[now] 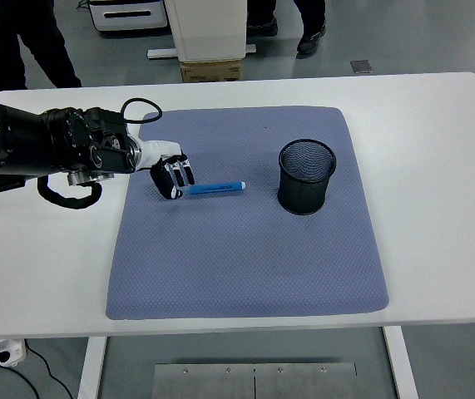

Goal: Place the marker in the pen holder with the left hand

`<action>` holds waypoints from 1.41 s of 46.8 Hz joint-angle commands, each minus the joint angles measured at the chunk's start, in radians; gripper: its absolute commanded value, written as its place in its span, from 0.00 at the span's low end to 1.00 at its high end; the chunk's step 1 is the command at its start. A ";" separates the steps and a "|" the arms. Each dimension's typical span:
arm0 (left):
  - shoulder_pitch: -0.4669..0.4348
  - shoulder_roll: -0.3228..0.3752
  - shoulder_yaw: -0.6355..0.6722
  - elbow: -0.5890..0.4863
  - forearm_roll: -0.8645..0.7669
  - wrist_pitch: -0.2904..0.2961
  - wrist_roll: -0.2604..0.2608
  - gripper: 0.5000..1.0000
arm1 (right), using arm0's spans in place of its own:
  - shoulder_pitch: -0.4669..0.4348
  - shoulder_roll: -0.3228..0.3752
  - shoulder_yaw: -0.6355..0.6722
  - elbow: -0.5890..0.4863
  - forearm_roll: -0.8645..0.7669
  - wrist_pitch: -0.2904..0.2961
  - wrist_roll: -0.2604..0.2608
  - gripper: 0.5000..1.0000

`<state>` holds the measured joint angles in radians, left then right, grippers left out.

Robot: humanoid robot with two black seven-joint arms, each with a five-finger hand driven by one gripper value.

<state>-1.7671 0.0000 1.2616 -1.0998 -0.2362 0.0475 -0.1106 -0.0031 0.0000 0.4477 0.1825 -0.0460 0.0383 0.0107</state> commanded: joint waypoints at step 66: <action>-0.008 0.000 0.016 -0.006 0.009 -0.014 0.000 0.00 | 0.000 0.000 -0.001 0.000 0.000 0.000 0.000 1.00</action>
<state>-1.7724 0.0000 1.2780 -1.1062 -0.2269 0.0340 -0.1105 -0.0031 0.0000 0.4478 0.1825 -0.0461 0.0383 0.0107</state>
